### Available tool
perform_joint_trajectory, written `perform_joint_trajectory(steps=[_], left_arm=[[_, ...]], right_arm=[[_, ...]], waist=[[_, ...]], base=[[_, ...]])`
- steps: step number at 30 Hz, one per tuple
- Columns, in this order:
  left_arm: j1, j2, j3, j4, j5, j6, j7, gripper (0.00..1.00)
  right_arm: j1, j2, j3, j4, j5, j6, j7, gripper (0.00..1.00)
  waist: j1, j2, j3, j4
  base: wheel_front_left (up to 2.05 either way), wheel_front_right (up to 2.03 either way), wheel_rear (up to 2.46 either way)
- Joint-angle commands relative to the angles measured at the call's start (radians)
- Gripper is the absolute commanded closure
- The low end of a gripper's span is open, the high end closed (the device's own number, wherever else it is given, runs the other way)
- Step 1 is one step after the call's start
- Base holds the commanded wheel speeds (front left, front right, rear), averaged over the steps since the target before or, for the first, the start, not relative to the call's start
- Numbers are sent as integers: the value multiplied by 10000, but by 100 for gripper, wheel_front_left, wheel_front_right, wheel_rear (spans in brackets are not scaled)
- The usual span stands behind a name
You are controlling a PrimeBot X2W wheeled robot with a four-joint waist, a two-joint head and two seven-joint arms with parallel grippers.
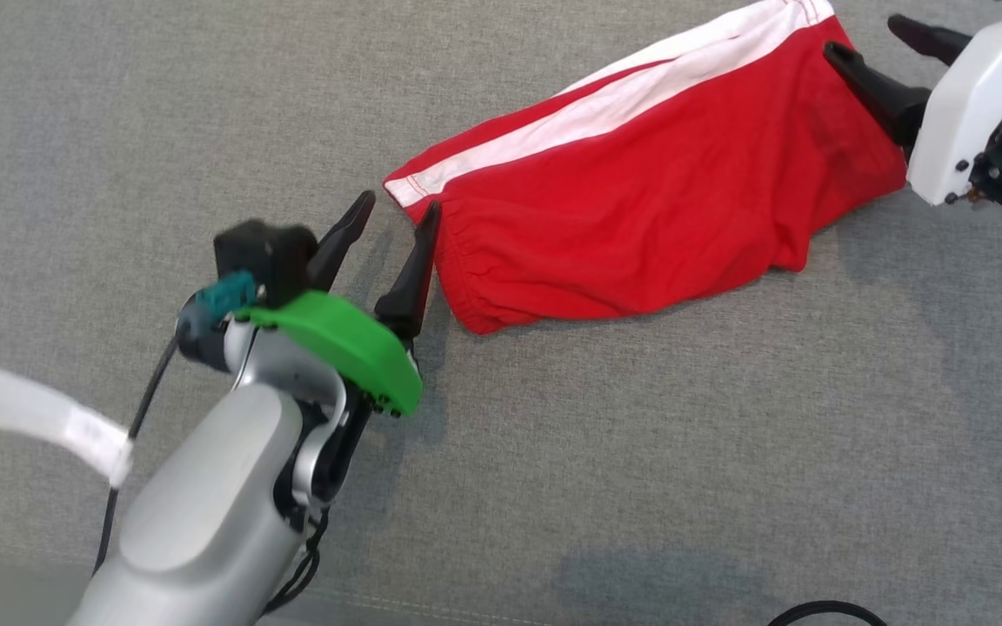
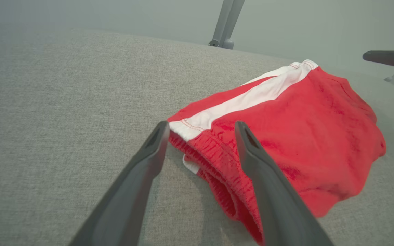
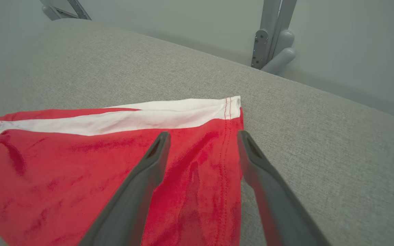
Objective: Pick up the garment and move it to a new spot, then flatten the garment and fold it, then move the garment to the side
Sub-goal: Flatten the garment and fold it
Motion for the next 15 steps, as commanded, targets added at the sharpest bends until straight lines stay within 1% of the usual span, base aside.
perform_joint_trajectory(steps=[1,4,5,7,9,13,15], left_arm=[[192,193,-27,-275,253,137,-193,0],[736,478,-73,-1030,788,488,-890,0],[888,568,-129,-1203,981,535,-1123,0],[1192,455,-61,-1494,1077,508,-1702,0],[1500,454,-65,-1516,1269,452,-2002,0],[1917,141,143,-1402,1539,227,-2250,0],[2118,-78,455,-1436,1812,62,-2281,0]], right_arm=[[162,-22,-86,29,-225,1,43,0],[394,93,-410,322,-588,1,302,0],[450,122,-510,438,-673,1,423,0],[516,138,-685,648,-894,1,672,0],[542,182,-829,842,-1193,1,891,0],[517,279,-1265,1241,-1755,-1,1104,0],[476,303,-1413,1388,-2056,1,1189,0]], waist=[[-1,-1,-30,12],[-1,-1,40,274],[-1,-1,74,385],[-1,-1,159,618],[-1,-1,275,842],[-1,-1,466,1267],[-1,-1,533,1428]], base=[[0,0,0],[0,0,0],[0,0,0],[0,0,0],[0,0,0],[0,0,0],[0,0,0]])
